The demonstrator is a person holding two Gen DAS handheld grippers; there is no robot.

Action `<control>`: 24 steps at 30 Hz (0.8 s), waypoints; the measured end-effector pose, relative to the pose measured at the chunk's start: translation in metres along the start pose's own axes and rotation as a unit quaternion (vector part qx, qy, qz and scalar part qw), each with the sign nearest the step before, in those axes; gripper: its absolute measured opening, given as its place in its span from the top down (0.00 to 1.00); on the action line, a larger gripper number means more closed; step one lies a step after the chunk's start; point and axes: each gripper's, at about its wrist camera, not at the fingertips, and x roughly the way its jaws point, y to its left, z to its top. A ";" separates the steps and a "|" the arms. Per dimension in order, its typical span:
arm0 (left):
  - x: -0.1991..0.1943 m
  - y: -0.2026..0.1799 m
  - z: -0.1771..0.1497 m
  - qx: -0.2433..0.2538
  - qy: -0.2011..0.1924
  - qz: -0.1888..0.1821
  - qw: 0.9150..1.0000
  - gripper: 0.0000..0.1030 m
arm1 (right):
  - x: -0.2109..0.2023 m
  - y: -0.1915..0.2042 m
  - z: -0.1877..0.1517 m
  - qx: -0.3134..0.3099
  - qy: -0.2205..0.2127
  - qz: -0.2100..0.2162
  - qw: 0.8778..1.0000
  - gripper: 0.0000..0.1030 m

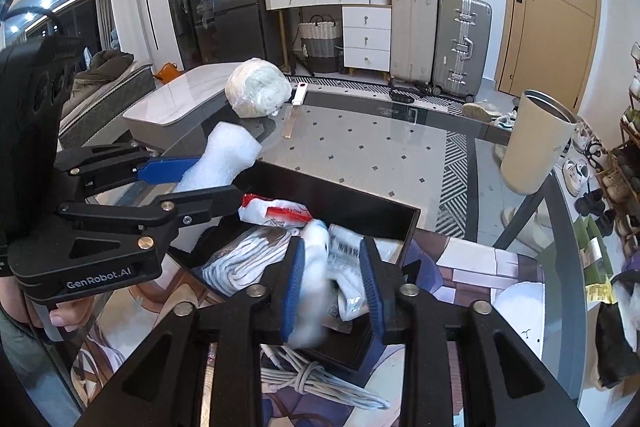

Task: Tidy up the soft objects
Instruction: 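Lower both items into the black box and open both grippers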

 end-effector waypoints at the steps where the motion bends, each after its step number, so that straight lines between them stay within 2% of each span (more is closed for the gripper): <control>1: 0.000 0.000 0.000 0.000 0.000 0.002 1.000 0.62 | -0.002 -0.001 0.000 0.001 -0.004 0.002 1.000 0.65; 5: 0.001 0.000 0.000 -0.002 0.003 0.002 1.000 0.61 | -0.008 -0.002 0.000 0.000 -0.013 0.002 1.000 0.65; 7: -0.001 0.000 0.000 -0.004 0.004 0.000 1.000 0.49 | -0.011 -0.001 0.000 -0.001 -0.015 0.002 1.000 0.65; 8: -0.002 0.000 0.001 -0.005 0.003 -0.001 1.000 0.39 | -0.014 -0.002 -0.001 -0.001 -0.015 0.003 1.000 0.65; 14: -0.014 -0.005 0.000 -0.009 0.002 -0.013 1.000 0.38 | -0.027 -0.004 -0.007 -0.007 -0.016 0.001 1.000 0.65; 19: -0.019 -0.011 -0.006 -0.005 0.020 -0.016 1.000 0.37 | -0.038 -0.015 -0.018 -0.002 -0.011 -0.002 1.000 0.65; 24: -0.028 -0.024 -0.021 0.015 0.037 -0.017 0.999 0.27 | -0.037 -0.021 -0.033 -0.013 0.012 -0.002 1.000 0.65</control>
